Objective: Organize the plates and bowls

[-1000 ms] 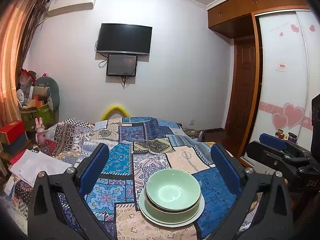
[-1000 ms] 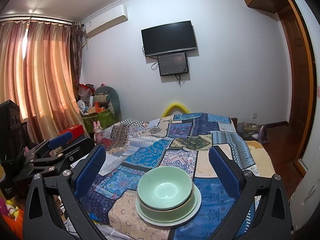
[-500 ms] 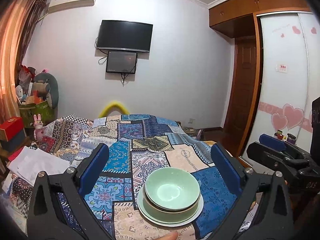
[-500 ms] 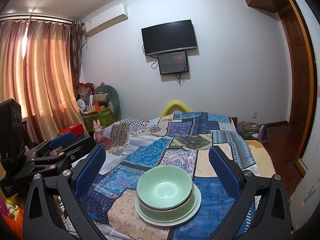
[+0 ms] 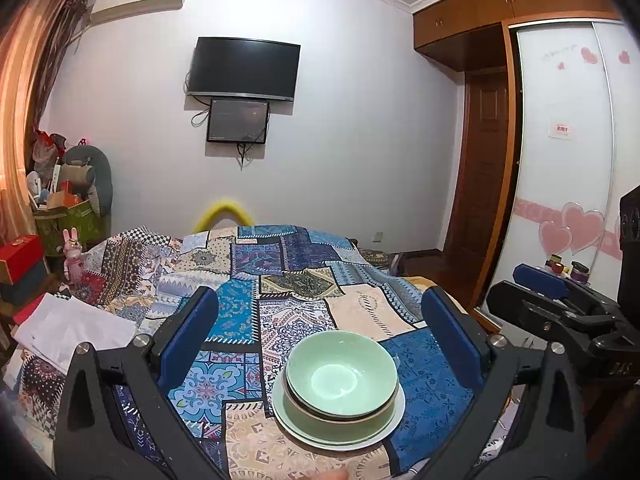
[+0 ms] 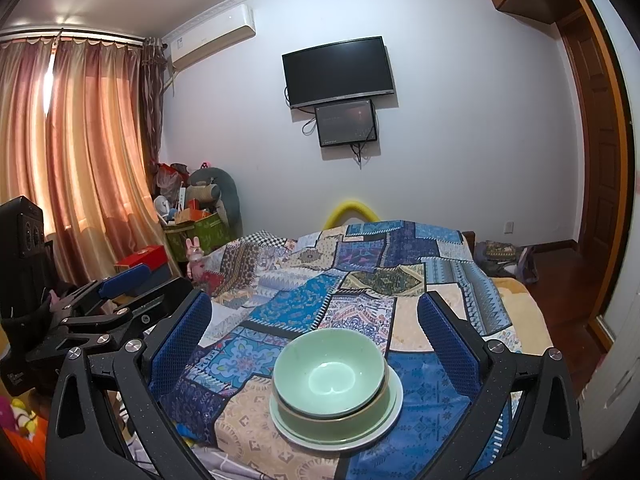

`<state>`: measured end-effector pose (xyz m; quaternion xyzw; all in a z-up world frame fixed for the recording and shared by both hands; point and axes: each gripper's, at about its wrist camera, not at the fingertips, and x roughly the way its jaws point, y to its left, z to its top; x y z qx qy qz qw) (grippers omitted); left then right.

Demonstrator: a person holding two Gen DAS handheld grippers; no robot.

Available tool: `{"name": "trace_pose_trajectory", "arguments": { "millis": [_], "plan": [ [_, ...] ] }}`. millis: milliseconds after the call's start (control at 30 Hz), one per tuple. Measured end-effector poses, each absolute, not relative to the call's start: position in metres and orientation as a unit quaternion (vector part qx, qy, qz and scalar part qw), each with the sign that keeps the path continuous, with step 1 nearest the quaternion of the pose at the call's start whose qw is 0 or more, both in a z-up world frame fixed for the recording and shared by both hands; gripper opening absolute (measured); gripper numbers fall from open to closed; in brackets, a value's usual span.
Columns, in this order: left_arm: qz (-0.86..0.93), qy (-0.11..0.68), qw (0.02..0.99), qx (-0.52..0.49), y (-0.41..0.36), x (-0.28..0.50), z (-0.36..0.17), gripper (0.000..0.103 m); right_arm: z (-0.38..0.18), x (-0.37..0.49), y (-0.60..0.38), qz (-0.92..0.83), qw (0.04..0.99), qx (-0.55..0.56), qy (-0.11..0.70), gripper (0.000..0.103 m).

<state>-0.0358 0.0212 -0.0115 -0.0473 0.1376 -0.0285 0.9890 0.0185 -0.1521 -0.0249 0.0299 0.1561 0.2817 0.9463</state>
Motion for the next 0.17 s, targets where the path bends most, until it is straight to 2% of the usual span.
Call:
{"name": "trace_pose_trajectory", "arguments": {
  "millis": [167],
  "plan": [
    [-0.027, 0.137, 0.989, -0.049, 0.0216, -0.0353, -0.0123, 0.103, -0.0262, 0.0191, -0.1515, 0.282, 0.946, 0.030, 0.157, 0.103]
  ]
}}
